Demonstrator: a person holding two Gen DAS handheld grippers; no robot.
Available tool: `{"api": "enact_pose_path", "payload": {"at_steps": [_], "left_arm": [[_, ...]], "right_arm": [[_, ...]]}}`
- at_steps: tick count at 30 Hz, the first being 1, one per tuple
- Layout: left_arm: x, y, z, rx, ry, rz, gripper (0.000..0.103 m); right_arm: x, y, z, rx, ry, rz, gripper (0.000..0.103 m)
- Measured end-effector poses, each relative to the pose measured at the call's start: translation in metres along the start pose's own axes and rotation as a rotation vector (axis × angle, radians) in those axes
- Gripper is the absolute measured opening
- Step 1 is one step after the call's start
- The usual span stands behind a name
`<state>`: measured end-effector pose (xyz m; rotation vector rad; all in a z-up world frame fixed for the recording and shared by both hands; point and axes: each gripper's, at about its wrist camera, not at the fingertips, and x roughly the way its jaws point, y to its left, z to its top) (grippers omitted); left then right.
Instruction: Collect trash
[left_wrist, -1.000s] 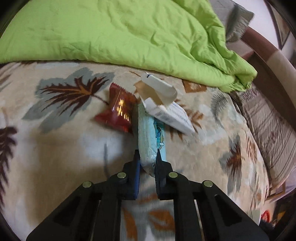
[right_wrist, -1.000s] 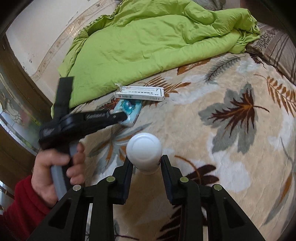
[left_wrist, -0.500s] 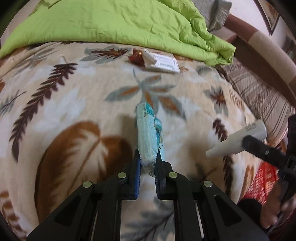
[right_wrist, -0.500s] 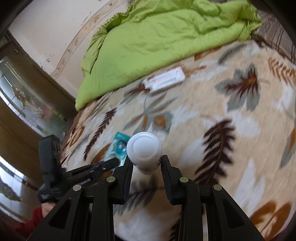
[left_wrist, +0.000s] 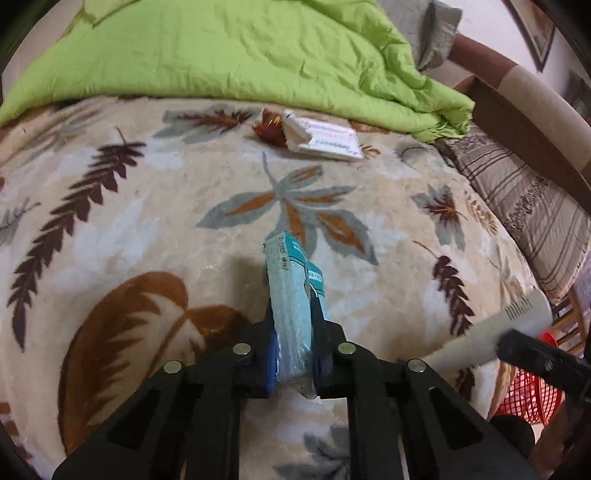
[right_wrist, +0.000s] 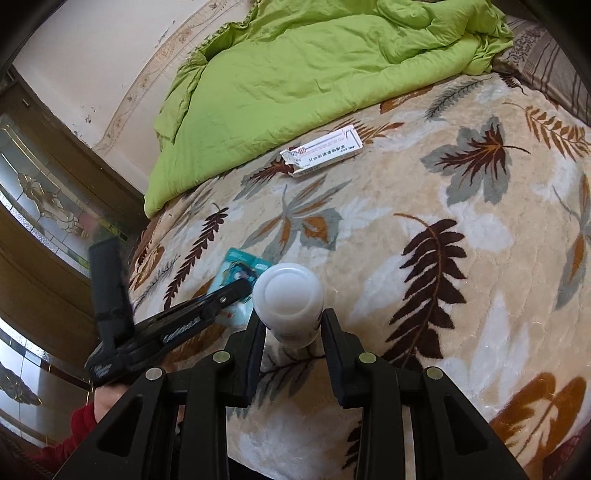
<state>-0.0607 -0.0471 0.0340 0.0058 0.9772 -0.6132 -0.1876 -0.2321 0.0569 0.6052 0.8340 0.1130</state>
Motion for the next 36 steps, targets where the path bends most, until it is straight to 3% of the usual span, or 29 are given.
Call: {"api": "enact_pose_path", "payload": {"at_steps": [13,25,36], "left_arm": [[-0.099,-0.048,-0.050,0.156,-0.237,0.151,0.013],[-0.118,-0.055,-0.074,0.218,-0.258,0.249,0.013],[-0.128,-0.059,-0.077,0.244,-0.278,0.272,0.013]], "right_arm": [[-0.041,0.038,-0.024,-0.105,-0.070,-0.036,0.033],[-0.071,0.044,-0.044,-0.099,-0.092,-0.063,0.033],[-0.080,0.052,-0.049,-0.112,-0.093,-0.068,0.033]]}}
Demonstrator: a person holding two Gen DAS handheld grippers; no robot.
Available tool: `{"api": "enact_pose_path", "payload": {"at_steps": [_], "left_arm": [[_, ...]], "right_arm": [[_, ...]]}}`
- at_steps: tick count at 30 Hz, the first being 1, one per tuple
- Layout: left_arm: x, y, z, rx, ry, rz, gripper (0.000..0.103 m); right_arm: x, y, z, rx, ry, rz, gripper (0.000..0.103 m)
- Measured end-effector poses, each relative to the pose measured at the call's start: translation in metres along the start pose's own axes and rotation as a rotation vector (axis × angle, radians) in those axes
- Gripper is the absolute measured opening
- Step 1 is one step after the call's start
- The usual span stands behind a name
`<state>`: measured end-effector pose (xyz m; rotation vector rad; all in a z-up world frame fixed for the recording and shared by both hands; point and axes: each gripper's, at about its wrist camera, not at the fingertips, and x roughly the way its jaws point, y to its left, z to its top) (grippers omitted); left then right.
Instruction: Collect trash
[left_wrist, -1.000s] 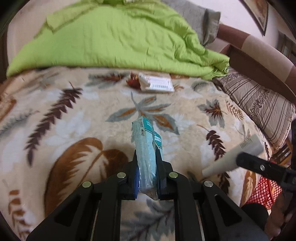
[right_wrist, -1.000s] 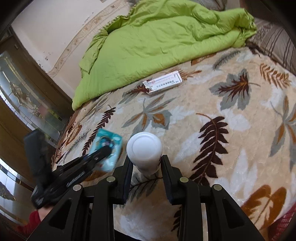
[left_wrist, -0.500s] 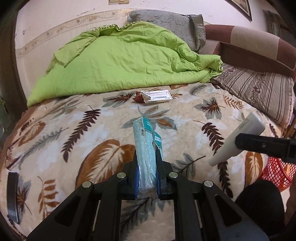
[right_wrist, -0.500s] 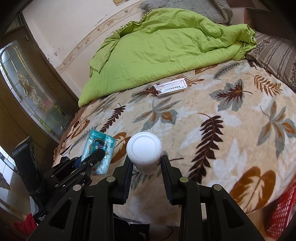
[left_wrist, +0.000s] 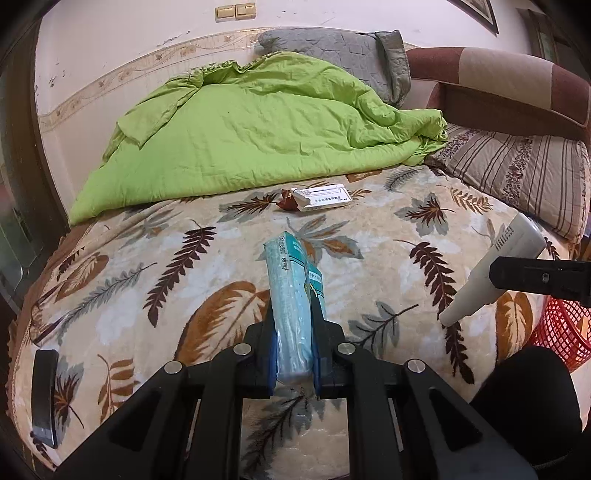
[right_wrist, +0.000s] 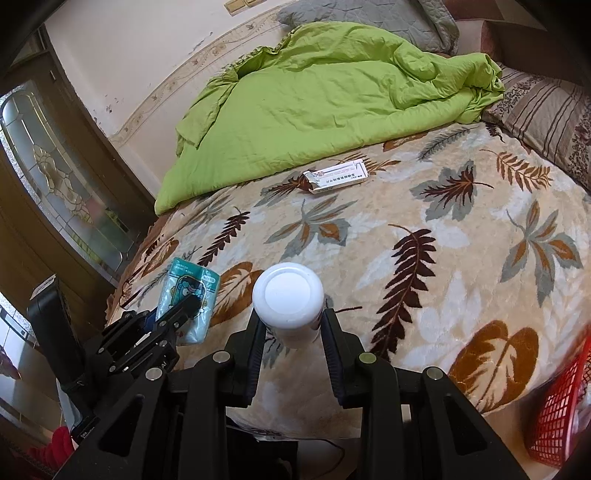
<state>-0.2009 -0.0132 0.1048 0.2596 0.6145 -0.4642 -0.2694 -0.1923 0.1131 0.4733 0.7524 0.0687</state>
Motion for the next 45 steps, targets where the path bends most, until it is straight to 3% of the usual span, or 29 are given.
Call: {"api": "enact_pose_path", "payload": {"at_steps": [19,27,31,37,45], "left_arm": [[-0.001,-0.014,0.001,0.033,0.008,-0.030,0.013],[0.001,-0.028,0.010,0.048,0.018,-0.097,0.013],[-0.004,-0.053,0.025,0.081,-0.001,-0.193,0.013],[-0.008,-0.114,0.051,0.153,0.002,-0.395,0.013],[-0.009,-0.232,0.074,0.249,0.097,-0.707,0.013]], "right_arm": [[-0.011,-0.008,0.001,0.030,-0.013,-0.004,0.033],[-0.034,-0.029,0.005,0.073,-0.057,-0.033,0.033],[-0.064,-0.056,0.005,0.129,-0.103,-0.069,0.033],[-0.141,-0.113,-0.007,0.235,-0.209,-0.203,0.033],[-0.230,-0.191,-0.041,0.395,-0.301,-0.387,0.033]]}}
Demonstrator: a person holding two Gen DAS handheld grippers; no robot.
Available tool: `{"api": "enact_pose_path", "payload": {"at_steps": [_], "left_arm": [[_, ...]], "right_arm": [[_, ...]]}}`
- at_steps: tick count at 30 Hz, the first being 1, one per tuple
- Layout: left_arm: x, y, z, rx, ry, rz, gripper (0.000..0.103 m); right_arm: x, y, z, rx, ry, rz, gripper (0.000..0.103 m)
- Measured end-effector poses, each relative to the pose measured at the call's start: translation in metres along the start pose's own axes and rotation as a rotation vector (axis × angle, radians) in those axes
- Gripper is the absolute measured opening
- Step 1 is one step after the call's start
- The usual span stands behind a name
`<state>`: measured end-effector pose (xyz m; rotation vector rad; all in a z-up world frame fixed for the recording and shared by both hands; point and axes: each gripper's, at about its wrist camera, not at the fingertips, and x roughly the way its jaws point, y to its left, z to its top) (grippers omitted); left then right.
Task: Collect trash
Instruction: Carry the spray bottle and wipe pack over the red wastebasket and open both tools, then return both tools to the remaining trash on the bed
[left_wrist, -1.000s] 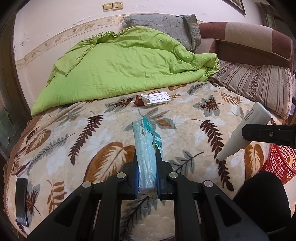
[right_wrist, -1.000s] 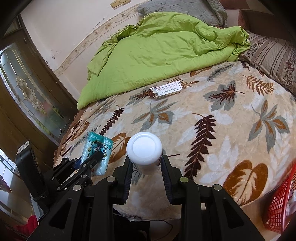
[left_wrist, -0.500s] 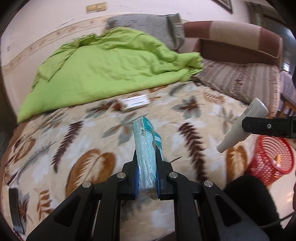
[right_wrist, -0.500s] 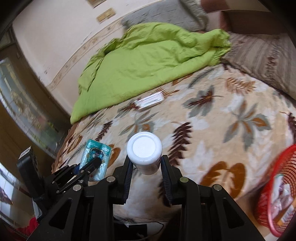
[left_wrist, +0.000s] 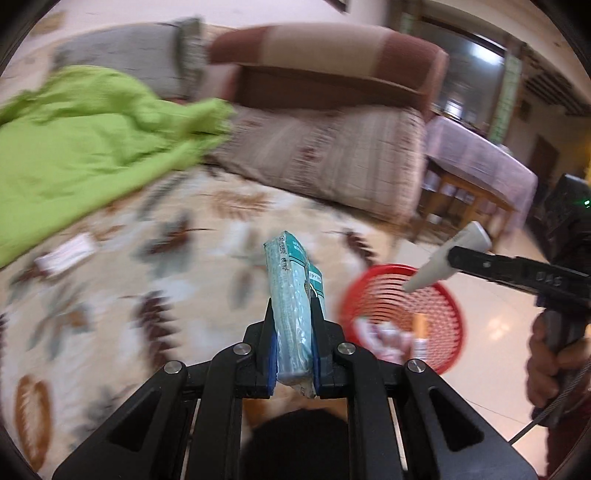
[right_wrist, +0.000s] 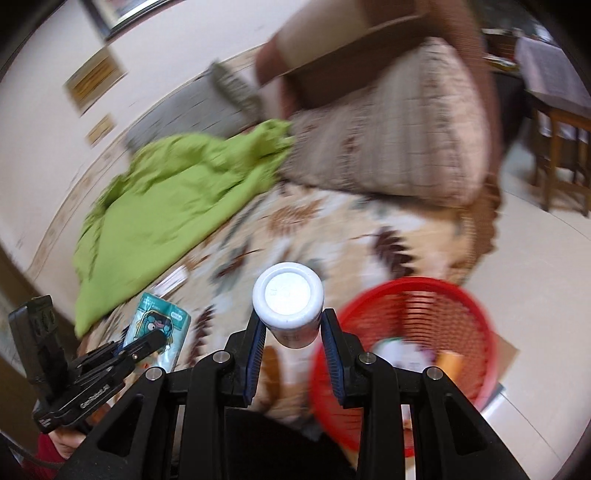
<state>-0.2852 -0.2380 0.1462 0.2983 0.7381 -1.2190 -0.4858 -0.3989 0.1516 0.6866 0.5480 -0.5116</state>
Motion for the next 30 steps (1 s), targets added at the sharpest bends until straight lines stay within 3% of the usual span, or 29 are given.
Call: {"api": "enact_pose_path", "payload": {"at_steps": [5,11,12,14,17,23,30], "left_arm": [[0.048,-0.055,0.011,0.067,0.064,-0.099,0.013],[0.092,-0.090,0.008,0.075,0.146,-0.177,0.014],[0.097,-0.092,0.008,0.076,0.152,-0.180,0.016],[0.108,-0.096,0.009,0.077,0.173,-0.181,0.030],[0.109,-0.095,0.009,0.064,0.169,-0.184,0.038],[0.083,-0.070,0.008,0.046,0.119,-0.102,0.048],[0.038,-0.002,-0.005,-0.042,0.073,0.048,0.054]], "right_arm": [[-0.003,-0.042,0.001,0.060,0.013,-0.060,0.033],[0.011,-0.070,-0.001,0.102,0.063,-0.098,0.035],[0.013,-0.073,-0.001,0.103,0.066,-0.105,0.038],[0.012,-0.079,0.001,0.110,0.053,-0.117,0.046],[0.008,-0.079,0.002,0.107,0.033,-0.107,0.048],[0.011,-0.061,0.006,0.074,0.028,-0.040,0.050],[0.050,-0.002,0.007,-0.001,0.095,0.081,0.054]]}}
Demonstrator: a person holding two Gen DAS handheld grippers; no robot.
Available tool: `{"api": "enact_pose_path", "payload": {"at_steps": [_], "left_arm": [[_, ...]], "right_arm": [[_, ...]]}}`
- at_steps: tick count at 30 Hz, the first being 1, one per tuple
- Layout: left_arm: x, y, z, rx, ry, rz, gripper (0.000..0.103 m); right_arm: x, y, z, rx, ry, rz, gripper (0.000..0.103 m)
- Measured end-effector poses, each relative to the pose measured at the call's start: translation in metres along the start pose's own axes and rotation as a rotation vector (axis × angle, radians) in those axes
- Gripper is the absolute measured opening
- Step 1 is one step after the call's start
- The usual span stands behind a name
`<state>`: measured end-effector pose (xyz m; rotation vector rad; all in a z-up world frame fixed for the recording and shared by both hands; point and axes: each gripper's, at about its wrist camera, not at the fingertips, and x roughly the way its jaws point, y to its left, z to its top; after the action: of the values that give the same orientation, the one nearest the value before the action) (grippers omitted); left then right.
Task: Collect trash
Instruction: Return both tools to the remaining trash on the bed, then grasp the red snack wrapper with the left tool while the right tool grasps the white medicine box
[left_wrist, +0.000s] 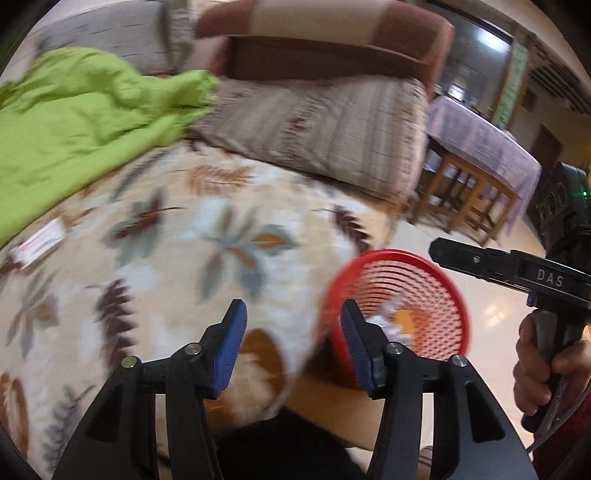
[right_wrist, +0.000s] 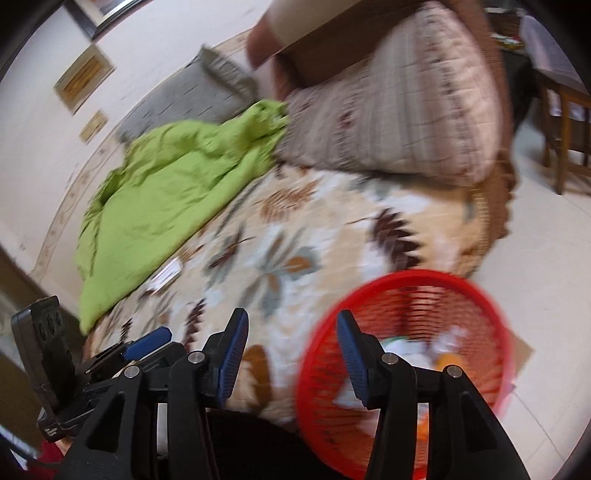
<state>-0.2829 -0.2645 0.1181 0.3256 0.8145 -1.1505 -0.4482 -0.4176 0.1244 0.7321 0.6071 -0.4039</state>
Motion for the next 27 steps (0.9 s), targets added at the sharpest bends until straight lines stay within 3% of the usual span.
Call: {"api": "enact_pose_path", "payload": {"at_steps": [6,14,18,22,27], "left_arm": [[-0.036,0.093,-0.016,-0.156,-0.026,0.138,0.055],[-0.077,0.250,-0.017,-0.360,-0.050,0.322,0.055],[-0.074,0.331,-0.010,-0.491,-0.043,0.347,0.055],[-0.045,0.397,0.011,-0.583,-0.041,0.357,0.055],[0.014,0.469,0.033,-0.745,0.004,0.250,0.050]], "right_arm": [[0.047,0.061,0.000,-0.071,0.078,0.096,0.055],[0.099,0.139,-0.011,-0.191,0.161,0.167,0.056],[0.121,0.160,-0.005,-0.223,0.197,0.183,0.056],[0.139,0.175,0.005,-0.249,0.204,0.193,0.056],[0.161,0.174,0.009,-0.242,0.228,0.184,0.056]]}}
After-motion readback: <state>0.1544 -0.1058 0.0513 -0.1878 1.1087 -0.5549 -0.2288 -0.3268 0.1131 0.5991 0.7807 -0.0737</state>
